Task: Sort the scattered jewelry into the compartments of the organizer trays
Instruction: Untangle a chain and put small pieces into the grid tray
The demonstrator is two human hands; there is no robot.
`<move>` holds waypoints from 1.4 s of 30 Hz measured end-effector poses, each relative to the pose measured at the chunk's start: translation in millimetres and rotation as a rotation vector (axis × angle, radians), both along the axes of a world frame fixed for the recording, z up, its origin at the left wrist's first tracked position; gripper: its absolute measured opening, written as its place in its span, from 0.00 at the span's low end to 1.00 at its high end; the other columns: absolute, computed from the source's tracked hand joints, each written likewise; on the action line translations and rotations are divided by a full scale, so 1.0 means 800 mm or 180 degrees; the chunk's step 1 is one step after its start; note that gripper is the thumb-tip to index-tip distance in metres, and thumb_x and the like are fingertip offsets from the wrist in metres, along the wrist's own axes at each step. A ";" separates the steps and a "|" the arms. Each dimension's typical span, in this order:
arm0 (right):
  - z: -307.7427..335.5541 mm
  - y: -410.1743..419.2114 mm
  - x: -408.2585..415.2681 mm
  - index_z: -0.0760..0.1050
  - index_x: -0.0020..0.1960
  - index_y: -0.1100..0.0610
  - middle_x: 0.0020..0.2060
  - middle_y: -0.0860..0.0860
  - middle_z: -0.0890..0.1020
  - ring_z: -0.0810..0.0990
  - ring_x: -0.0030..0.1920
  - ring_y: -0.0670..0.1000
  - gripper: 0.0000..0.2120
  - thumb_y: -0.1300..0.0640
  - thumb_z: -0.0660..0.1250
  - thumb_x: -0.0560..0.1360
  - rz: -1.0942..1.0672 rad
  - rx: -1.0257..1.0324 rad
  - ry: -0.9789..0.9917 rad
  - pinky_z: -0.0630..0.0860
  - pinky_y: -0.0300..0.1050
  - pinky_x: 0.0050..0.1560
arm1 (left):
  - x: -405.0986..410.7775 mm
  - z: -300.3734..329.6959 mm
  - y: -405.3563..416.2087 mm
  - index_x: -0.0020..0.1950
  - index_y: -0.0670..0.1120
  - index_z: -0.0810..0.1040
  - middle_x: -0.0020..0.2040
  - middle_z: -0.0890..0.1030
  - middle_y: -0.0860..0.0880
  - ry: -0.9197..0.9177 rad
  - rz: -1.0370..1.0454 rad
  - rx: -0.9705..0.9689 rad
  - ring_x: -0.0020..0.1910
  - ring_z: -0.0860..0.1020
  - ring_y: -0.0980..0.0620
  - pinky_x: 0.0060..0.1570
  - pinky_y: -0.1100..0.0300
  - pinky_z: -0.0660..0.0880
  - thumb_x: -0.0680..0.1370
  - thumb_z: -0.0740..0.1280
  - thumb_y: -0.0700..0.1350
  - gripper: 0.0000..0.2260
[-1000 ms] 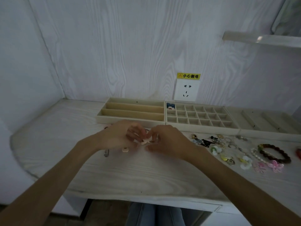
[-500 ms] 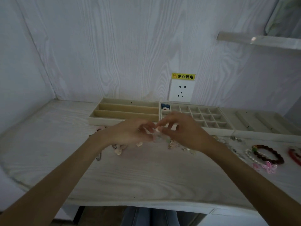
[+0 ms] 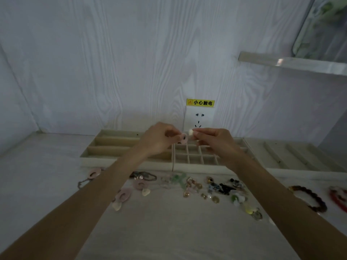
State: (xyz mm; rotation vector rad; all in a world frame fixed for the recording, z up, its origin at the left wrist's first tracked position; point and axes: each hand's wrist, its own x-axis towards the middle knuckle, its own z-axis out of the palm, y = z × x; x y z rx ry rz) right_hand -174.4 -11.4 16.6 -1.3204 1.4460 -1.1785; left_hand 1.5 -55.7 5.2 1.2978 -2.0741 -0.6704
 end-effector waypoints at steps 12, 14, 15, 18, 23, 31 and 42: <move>-0.004 -0.045 -0.019 0.79 0.56 0.55 0.47 0.52 0.84 0.84 0.45 0.47 0.13 0.58 0.72 0.71 0.0667 0.0661 -0.0053 0.78 0.36 0.39 | -0.034 0.004 -0.052 0.48 0.47 0.84 0.42 0.83 0.49 -0.0024 -0.0251 0.0135 0.45 0.81 0.51 0.47 0.57 0.75 0.75 0.69 0.52 0.10; -0.006 -0.045 -0.021 0.79 0.57 0.57 0.49 0.53 0.84 0.84 0.49 0.48 0.14 0.60 0.71 0.71 0.0776 0.0718 -0.0427 0.79 0.36 0.41 | -0.033 0.004 -0.052 0.50 0.45 0.84 0.44 0.84 0.48 0.0024 -0.0281 0.0164 0.46 0.81 0.52 0.50 0.57 0.75 0.75 0.69 0.52 0.12; -0.008 -0.045 -0.022 0.79 0.57 0.58 0.50 0.53 0.84 0.83 0.49 0.48 0.14 0.61 0.71 0.71 0.0743 0.0683 -0.0534 0.79 0.35 0.41 | -0.032 0.004 -0.052 0.50 0.45 0.84 0.45 0.84 0.48 0.0056 -0.0289 0.0173 0.47 0.81 0.52 0.50 0.58 0.75 0.75 0.69 0.52 0.12; -0.011 -0.045 -0.025 0.79 0.57 0.61 0.49 0.55 0.84 0.84 0.46 0.47 0.14 0.63 0.70 0.72 0.0489 0.0525 -0.0707 0.79 0.33 0.42 | -0.029 0.001 -0.054 0.48 0.46 0.84 0.43 0.84 0.47 0.0056 -0.0292 0.0180 0.44 0.80 0.52 0.45 0.59 0.73 0.75 0.69 0.51 0.10; -0.015 -0.048 -0.024 0.78 0.56 0.64 0.45 0.55 0.84 0.84 0.42 0.45 0.14 0.68 0.70 0.71 0.0275 0.0439 -0.1048 0.79 0.32 0.42 | -0.031 -0.004 -0.050 0.49 0.47 0.83 0.45 0.82 0.50 -0.0247 -0.0290 0.0256 0.47 0.80 0.52 0.51 0.55 0.75 0.75 0.68 0.51 0.10; -0.015 -0.045 -0.012 0.79 0.52 0.63 0.47 0.58 0.84 0.84 0.45 0.50 0.11 0.68 0.70 0.70 0.0655 0.0462 -0.0368 0.80 0.35 0.44 | -0.006 0.000 -0.027 0.52 0.51 0.84 0.49 0.83 0.51 -0.0895 -0.0248 0.0302 0.48 0.80 0.52 0.51 0.55 0.76 0.73 0.71 0.51 0.09; -0.013 -0.034 -0.004 0.79 0.52 0.54 0.47 0.51 0.82 0.82 0.47 0.49 0.19 0.58 0.79 0.62 0.0684 0.0136 0.1222 0.79 0.46 0.51 | -0.015 -0.002 -0.030 0.49 0.49 0.85 0.41 0.82 0.52 -0.0741 -0.0085 0.0237 0.44 0.80 0.53 0.43 0.60 0.73 0.73 0.71 0.51 0.09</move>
